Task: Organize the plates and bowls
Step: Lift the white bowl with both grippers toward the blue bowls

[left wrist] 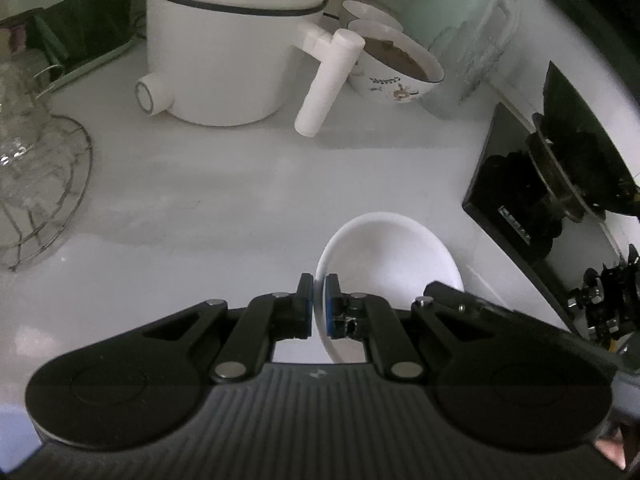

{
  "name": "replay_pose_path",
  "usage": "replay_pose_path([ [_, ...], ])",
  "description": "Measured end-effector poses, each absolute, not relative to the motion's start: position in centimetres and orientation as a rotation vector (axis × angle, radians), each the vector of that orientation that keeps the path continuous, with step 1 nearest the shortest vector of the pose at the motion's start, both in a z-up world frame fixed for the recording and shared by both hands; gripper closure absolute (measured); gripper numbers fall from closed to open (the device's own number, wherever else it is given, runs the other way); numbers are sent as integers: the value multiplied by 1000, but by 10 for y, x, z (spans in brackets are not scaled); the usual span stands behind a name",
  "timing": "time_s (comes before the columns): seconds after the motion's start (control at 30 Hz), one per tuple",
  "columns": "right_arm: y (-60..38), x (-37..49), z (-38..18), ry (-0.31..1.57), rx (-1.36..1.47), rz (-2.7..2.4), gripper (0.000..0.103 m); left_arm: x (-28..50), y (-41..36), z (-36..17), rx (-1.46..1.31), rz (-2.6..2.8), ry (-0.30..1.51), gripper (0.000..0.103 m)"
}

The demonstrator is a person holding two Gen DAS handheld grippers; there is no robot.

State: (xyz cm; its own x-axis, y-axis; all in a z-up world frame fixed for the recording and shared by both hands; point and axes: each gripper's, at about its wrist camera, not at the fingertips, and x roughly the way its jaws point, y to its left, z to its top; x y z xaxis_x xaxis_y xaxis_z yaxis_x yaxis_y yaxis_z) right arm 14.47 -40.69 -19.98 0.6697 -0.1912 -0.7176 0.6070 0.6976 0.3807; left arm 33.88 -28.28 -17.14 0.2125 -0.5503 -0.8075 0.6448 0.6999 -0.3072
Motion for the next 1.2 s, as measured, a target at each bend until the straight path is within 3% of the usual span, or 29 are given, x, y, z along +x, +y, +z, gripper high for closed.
replay_pose_path([
  [0.57, -387, 115, -140, 639, 663, -420, 94, 293, -238, -111, 39, -798, 1004, 96],
  [1.2, -354, 101, -112, 650, 637, -307, 93, 259, -169, -90, -68, -756, 1021, 95],
])
